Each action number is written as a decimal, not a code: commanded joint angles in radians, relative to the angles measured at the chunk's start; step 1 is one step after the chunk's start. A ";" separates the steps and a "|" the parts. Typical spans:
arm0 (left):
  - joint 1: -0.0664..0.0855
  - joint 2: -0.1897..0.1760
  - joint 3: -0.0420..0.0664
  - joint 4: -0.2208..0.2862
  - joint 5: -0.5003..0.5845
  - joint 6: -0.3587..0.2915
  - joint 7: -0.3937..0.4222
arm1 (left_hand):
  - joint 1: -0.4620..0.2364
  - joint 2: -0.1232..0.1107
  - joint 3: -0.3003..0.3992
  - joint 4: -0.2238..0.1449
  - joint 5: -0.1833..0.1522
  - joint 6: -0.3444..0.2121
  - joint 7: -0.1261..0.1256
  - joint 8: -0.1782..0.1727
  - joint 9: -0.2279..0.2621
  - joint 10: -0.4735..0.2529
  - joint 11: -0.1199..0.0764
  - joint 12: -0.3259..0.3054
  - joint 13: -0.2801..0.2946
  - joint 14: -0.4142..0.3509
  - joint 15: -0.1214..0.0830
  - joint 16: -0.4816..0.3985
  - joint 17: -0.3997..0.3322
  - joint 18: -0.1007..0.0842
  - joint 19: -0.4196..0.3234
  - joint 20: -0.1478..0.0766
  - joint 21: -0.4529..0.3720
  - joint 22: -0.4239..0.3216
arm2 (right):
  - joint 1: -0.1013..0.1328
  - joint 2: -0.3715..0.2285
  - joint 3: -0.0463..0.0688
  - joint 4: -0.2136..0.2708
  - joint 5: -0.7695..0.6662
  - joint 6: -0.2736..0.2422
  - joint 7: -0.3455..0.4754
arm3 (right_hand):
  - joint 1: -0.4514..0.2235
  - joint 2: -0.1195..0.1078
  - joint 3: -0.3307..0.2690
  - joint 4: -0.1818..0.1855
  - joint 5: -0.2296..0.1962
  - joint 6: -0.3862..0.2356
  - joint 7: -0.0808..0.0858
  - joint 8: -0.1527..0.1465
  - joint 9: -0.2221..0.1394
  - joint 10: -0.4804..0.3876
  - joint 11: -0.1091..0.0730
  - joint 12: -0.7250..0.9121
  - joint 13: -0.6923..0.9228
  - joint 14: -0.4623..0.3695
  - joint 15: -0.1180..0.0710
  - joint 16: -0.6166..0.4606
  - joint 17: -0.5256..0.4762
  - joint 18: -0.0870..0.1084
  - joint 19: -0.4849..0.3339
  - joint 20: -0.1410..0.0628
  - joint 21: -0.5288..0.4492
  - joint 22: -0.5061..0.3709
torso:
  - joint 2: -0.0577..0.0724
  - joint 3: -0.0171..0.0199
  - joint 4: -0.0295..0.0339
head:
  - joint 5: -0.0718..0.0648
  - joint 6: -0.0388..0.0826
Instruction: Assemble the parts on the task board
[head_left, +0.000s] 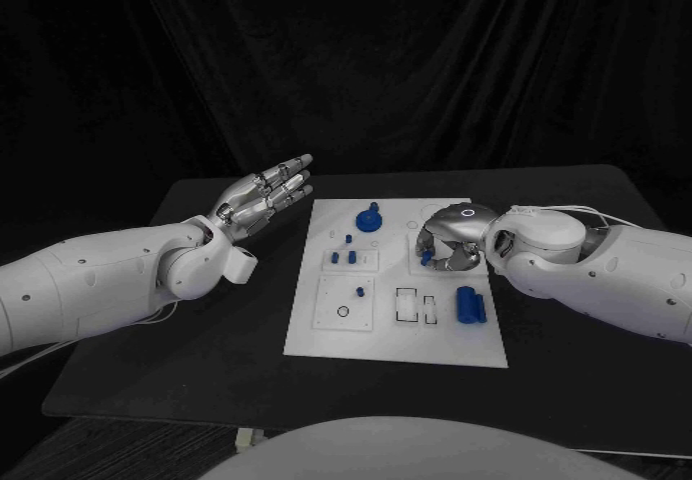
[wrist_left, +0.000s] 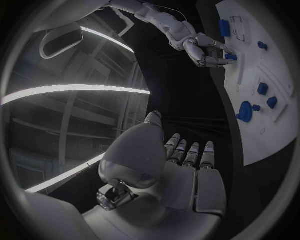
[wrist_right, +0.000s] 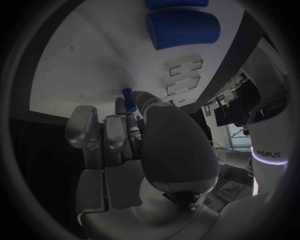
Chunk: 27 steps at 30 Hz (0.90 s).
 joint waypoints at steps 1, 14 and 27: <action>-0.002 0.001 0.001 0.001 0.009 0.013 0.041 | 0.012 -0.001 0.005 -0.002 0.005 0.003 0.004 0.006 0.001 -0.002 0.007 0.007 0.001 0.003 0.001 -0.004 -0.002 0.007 -0.001 0.005 -0.003 -0.002 | -0.002 0.001 0.001 0.000 0.008 -0.034 0.016 | 0.008 -0.003 0.009 -0.003 -0.009 0.012 0.001 0.009 0.006 0.017 -0.002 -0.001 -0.003 0.009 -0.003 0.005 0.003 -0.003 0.007 -0.001 0.008 0.143 | 0.000 -0.0001 -0.0001 | 0.000 0.000; -0.004 0.002 0.001 -0.001 0.009 0.017 0.027 | 0.021 0.002 0.009 -0.006 0.010 0.029 0.015 0.012 0.005 -0.002 0.008 0.007 0.001 0.003 0.001 -0.004 -0.002 0.008 -0.001 0.007 -0.003 -0.002 | -0.003 -0.008 0.001 0.009 0.011 -0.085 0.027 | 0.042 0.016 0.037 -0.046 -0.002 0.072 0.004 0.052 0.053 0.096 -0.021 0.008 -0.007 0.021 -0.016 0.013 0.019 -0.007 0.017 -0.012 0.035 0.149 | -0.001 0.0003 0.0000 | 0.003 0.000; -0.004 -0.001 0.001 0.000 0.009 0.015 0.020 | 0.022 0.002 0.009 -0.007 0.010 0.035 0.017 0.014 0.005 -0.002 0.009 0.007 0.001 0.003 0.001 -0.004 -0.002 0.008 -0.001 0.007 -0.003 -0.002 | 0.025 -0.051 0.001 0.079 0.011 -0.081 0.012 | 0.045 0.014 0.039 -0.057 -0.002 0.087 0.002 0.064 0.067 0.108 -0.021 0.002 -0.011 0.020 -0.017 0.009 0.011 -0.006 0.016 -0.015 0.032 0.148 | -0.001 0.0001 -0.0001 | 0.010 0.000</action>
